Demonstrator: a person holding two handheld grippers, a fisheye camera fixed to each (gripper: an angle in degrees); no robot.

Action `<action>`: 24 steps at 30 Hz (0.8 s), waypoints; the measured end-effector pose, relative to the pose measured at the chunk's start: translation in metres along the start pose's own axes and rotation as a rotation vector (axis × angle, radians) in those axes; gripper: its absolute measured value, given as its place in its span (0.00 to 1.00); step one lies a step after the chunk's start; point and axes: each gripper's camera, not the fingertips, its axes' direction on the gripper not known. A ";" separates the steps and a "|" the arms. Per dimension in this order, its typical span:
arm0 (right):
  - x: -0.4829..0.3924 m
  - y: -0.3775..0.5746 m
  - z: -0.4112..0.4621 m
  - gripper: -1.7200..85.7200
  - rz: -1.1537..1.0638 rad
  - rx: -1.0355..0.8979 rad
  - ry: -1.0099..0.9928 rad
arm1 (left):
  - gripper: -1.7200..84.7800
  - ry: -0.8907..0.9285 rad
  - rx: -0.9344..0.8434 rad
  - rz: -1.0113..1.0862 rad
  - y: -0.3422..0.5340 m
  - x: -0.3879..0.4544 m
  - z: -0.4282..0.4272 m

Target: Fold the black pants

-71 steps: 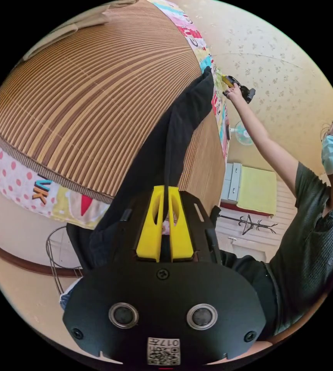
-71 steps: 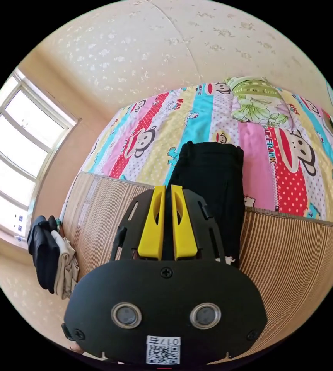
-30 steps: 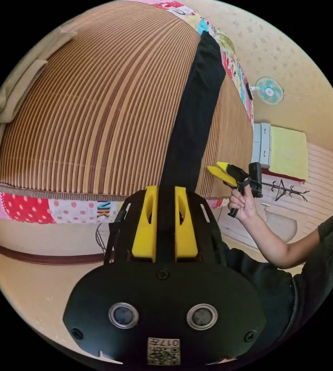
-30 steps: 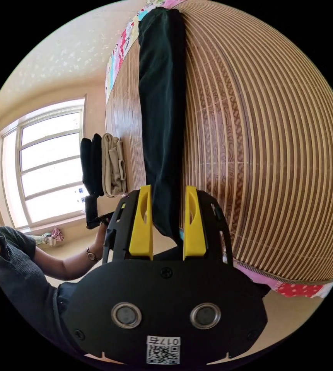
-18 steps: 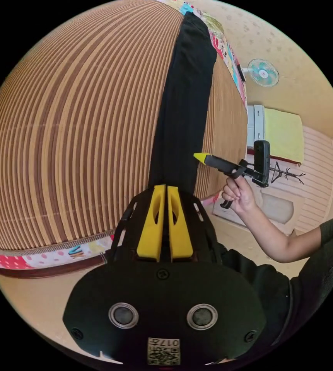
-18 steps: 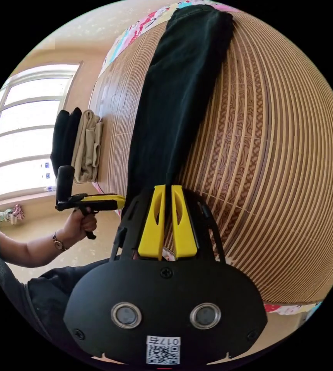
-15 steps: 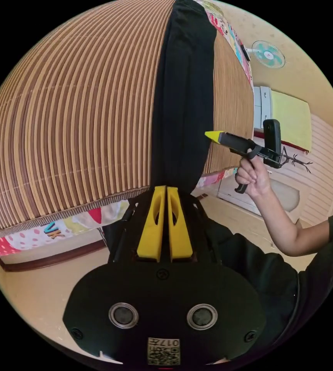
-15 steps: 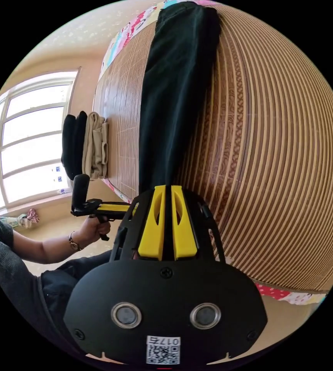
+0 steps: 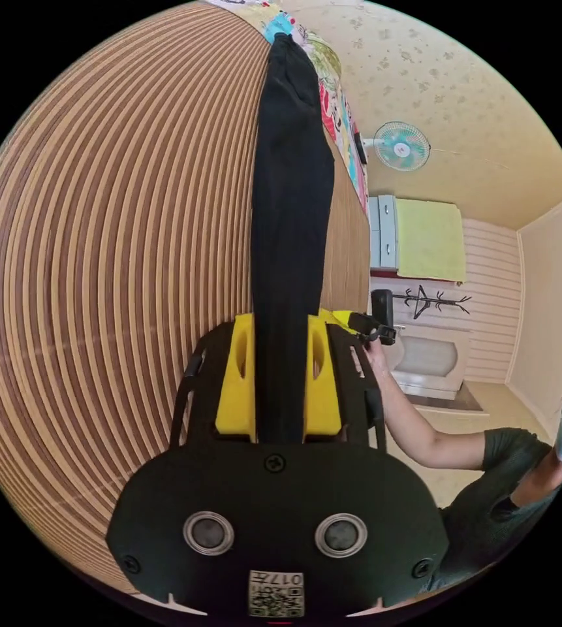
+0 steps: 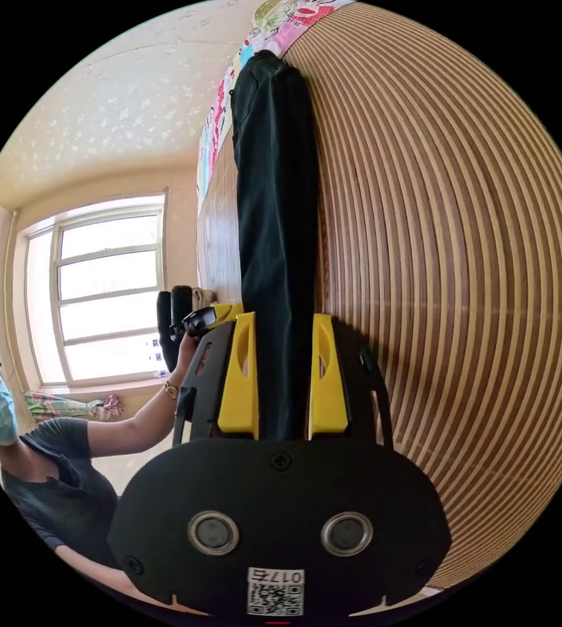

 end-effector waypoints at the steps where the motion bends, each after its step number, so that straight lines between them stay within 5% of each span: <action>1: 0.005 -0.003 0.005 0.12 0.039 0.000 -0.012 | 0.10 -0.009 -0.019 -0.015 -0.002 0.000 0.002; 3: 0.005 0.003 0.004 0.08 0.044 0.013 -0.003 | 0.06 0.018 -0.033 0.006 0.005 0.008 0.000; 9: -0.054 0.086 -0.050 0.05 -0.233 0.102 -0.390 | 0.04 0.391 0.151 0.278 0.101 0.078 -0.069; 20: -0.275 0.240 -0.138 0.05 -0.741 0.134 -0.443 | 0.04 0.486 0.253 0.776 0.253 0.314 -0.186; 24: -0.319 0.235 -0.151 0.05 -0.728 0.183 -0.304 | 0.05 0.390 0.262 0.730 0.240 0.358 -0.210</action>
